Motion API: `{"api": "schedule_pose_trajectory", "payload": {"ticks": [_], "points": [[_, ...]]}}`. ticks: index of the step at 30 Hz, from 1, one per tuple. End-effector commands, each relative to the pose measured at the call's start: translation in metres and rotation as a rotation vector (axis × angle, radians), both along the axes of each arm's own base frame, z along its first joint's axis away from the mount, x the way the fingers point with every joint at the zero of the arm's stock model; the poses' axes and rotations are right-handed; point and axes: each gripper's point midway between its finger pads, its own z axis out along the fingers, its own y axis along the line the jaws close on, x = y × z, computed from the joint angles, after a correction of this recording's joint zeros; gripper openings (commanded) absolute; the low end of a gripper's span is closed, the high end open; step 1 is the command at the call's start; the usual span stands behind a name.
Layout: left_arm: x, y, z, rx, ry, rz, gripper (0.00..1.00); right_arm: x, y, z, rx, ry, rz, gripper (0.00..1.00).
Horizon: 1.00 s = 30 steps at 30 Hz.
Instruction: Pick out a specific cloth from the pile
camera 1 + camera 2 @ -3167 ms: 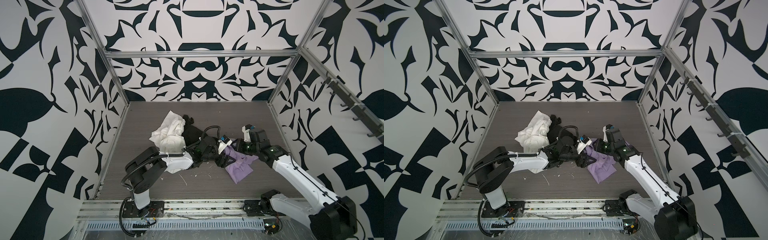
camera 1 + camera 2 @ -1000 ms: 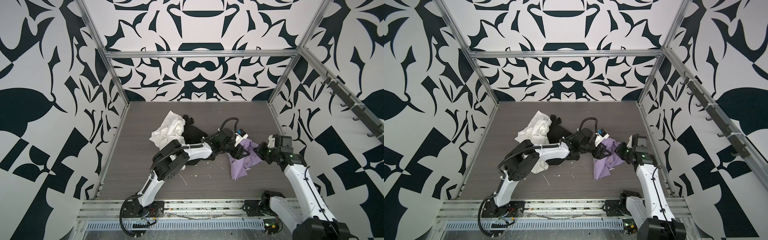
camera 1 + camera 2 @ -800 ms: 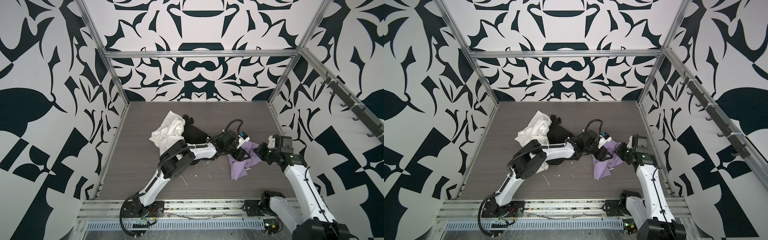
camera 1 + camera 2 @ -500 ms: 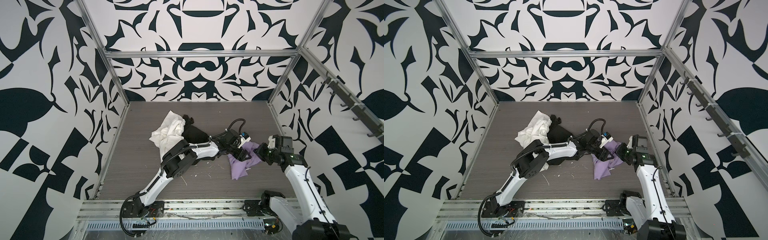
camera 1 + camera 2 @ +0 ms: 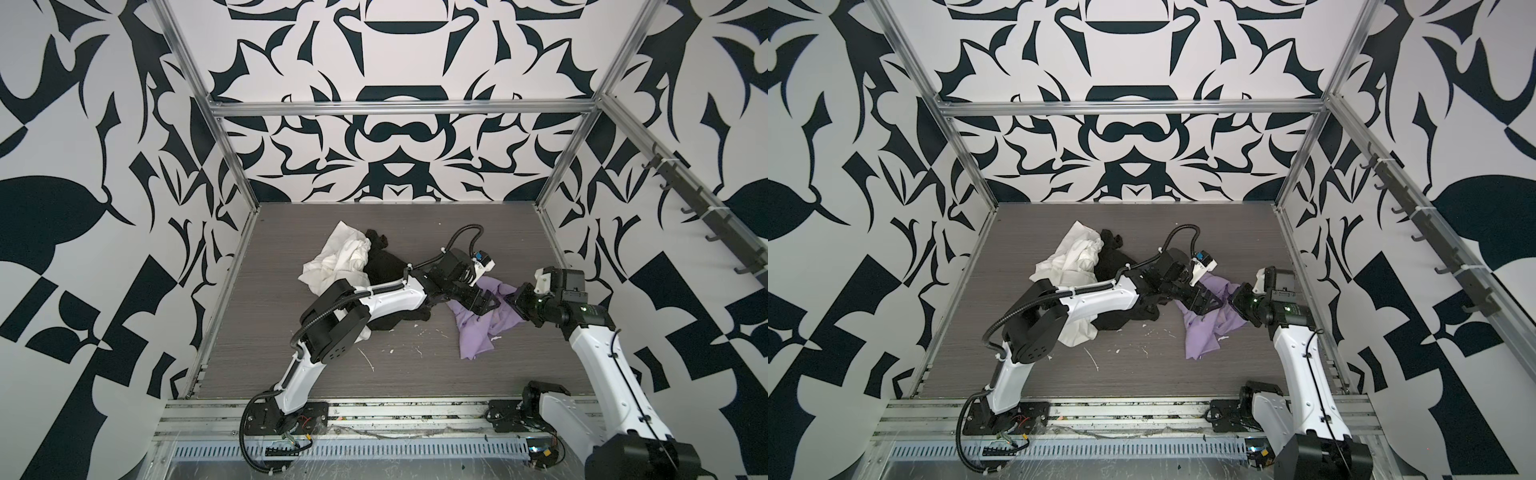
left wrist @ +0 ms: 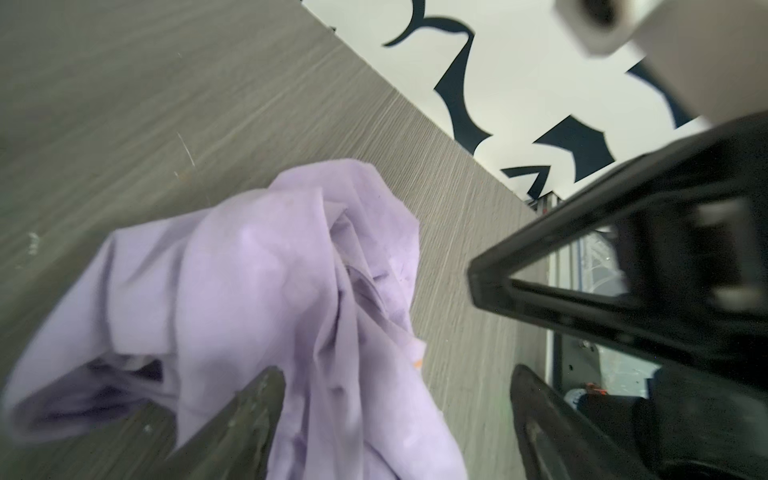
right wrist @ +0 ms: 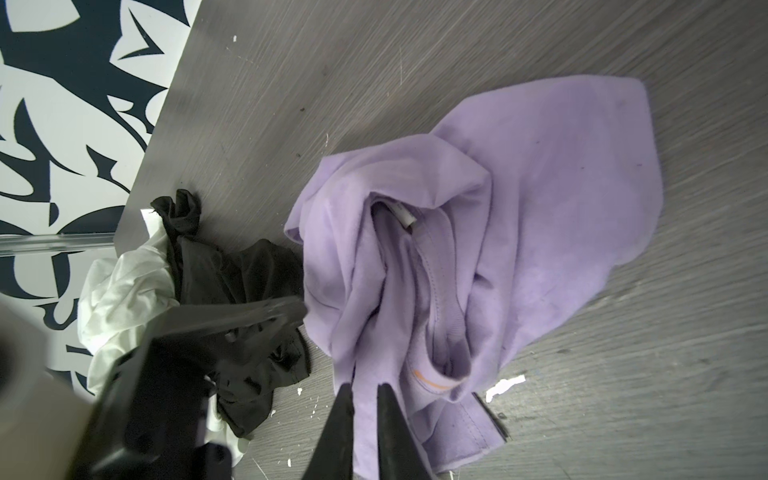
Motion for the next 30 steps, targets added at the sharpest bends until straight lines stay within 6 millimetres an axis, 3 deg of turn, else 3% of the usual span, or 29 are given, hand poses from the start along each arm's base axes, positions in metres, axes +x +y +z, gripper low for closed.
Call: {"api": "schedule_pose_trajectory", "payload": {"ticks": [1,7,15,19,22,24,28,30], "points": [[0.001,0.010,0.032,-0.050,-0.036,0.028,0.89,0.008,0.002,0.026,0.016,-0.073,0.004,0.17],[-0.002,0.037,0.055,-0.072,-0.081,0.081,0.90,-0.007,0.009,0.011,0.054,-0.025,0.019,0.28],[0.006,0.092,0.077,-0.089,-0.093,0.196,0.90,-0.017,-0.001,0.005,-0.057,-0.053,0.029,0.39],[0.008,0.121,0.081,-0.084,-0.092,0.246,0.91,-0.040,0.011,-0.013,-0.007,0.057,0.059,0.43],[0.005,0.138,0.084,-0.082,-0.114,0.282,0.91,-0.048,0.019,-0.008,-0.034,0.046,0.061,0.49],[0.004,0.149,0.085,-0.075,-0.127,0.307,0.93,-0.056,0.028,-0.018,-0.010,0.078,0.055,0.56],[0.003,0.167,0.084,-0.061,-0.168,0.346,1.00,-0.067,0.058,-0.061,0.120,0.134,0.043,0.60],[0.002,0.171,0.085,-0.060,-0.187,0.353,1.00,-0.064,0.065,-0.073,0.139,0.122,0.025,0.61]]}}
